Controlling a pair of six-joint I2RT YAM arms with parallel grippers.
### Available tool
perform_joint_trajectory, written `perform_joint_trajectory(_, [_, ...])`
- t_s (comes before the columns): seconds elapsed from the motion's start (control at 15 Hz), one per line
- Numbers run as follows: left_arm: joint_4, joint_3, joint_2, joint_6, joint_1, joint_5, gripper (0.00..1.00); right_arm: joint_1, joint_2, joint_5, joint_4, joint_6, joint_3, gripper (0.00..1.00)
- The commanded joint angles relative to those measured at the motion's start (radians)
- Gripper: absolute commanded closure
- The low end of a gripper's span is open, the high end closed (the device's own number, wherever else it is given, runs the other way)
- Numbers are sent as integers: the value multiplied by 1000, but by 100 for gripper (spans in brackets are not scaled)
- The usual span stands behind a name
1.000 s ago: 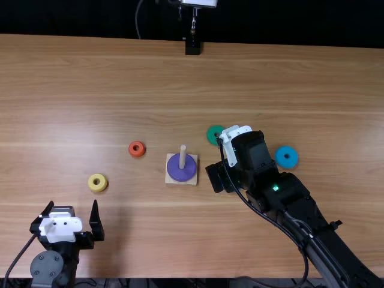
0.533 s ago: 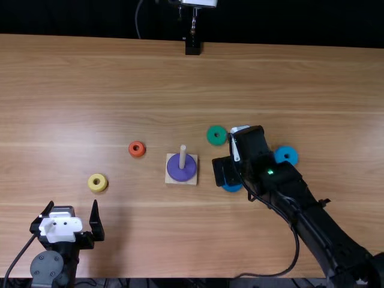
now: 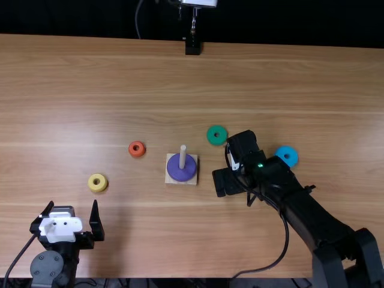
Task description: Build the Hanoi tower: stack the rings onto the peg from bottom to top in this color order: purple, dark blue, light blue, dark green, light green, yellow, orange.
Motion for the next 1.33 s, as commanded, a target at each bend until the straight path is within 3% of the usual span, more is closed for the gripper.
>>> perform_joint_trajectory(0.0, [-84, -105, -12, 0, 0, -8, 0, 0, 18, 10, 2, 20, 29, 0])
perform_joint_trajectory(1.27, [-86, -105, -12, 0, 0, -8, 0, 0, 129, 14, -2, 29, 70, 0])
